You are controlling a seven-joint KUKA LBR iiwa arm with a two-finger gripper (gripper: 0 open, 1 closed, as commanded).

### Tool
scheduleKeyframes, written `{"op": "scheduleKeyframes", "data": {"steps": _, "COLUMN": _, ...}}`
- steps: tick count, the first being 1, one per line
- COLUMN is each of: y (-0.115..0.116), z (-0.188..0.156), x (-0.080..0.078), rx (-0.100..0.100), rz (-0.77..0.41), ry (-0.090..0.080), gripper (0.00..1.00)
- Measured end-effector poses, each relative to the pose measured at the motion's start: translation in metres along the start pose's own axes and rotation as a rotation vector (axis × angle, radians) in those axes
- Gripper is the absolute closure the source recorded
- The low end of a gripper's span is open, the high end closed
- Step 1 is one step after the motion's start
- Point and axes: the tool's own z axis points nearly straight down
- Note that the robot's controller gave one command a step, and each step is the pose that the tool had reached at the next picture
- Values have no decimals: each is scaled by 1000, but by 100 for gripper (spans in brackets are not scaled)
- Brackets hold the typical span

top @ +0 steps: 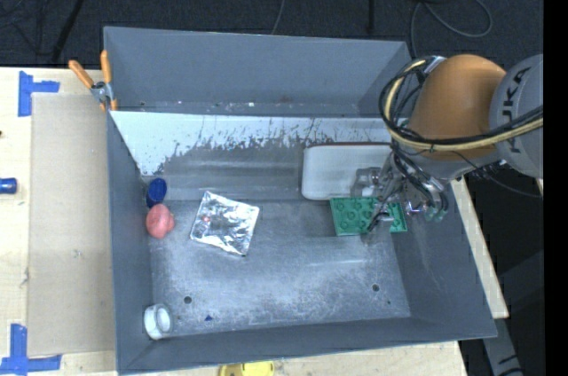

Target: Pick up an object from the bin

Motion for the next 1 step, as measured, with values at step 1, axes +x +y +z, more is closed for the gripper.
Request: {"op": "scheduleKeyframes", "data": {"steps": 1, "y": 0, "z": -57, "x": -2, "rx": 0, "rz": 0, "ry": -2, "gripper": 100}}
